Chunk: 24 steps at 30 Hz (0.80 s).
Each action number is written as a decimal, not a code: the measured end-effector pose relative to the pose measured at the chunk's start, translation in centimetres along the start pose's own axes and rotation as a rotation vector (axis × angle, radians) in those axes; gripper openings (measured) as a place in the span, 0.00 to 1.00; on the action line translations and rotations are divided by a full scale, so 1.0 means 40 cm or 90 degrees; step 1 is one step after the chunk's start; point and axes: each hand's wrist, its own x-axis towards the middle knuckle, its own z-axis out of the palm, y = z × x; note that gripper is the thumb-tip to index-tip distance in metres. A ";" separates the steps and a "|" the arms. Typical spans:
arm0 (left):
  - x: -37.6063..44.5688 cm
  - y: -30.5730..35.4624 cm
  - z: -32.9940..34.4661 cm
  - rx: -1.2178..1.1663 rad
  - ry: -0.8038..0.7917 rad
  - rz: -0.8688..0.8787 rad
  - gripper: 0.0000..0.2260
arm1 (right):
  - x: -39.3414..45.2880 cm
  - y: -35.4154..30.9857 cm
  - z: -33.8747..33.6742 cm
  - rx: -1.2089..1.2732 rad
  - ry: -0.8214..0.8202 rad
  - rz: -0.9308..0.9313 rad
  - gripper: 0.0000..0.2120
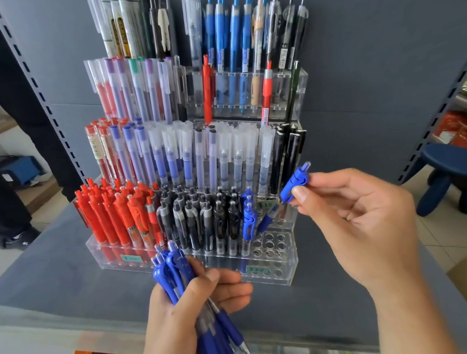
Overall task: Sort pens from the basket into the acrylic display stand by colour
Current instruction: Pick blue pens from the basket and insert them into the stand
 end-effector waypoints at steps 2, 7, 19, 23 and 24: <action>0.001 -0.001 0.000 -0.002 0.000 0.001 0.09 | 0.000 0.002 0.000 -0.009 -0.007 0.004 0.06; 0.001 -0.001 0.003 -0.001 -0.002 0.005 0.09 | 0.001 0.009 0.007 -0.036 -0.033 0.019 0.06; 0.000 0.000 0.002 -0.001 -0.002 0.004 0.10 | -0.005 0.011 0.037 -0.082 -0.071 0.005 0.11; 0.000 0.002 0.002 -0.005 0.001 0.005 0.10 | -0.003 0.016 0.039 -0.080 -0.072 0.018 0.09; -0.001 0.002 0.003 -0.005 0.002 0.004 0.10 | -0.003 0.017 0.039 -0.082 -0.072 0.019 0.09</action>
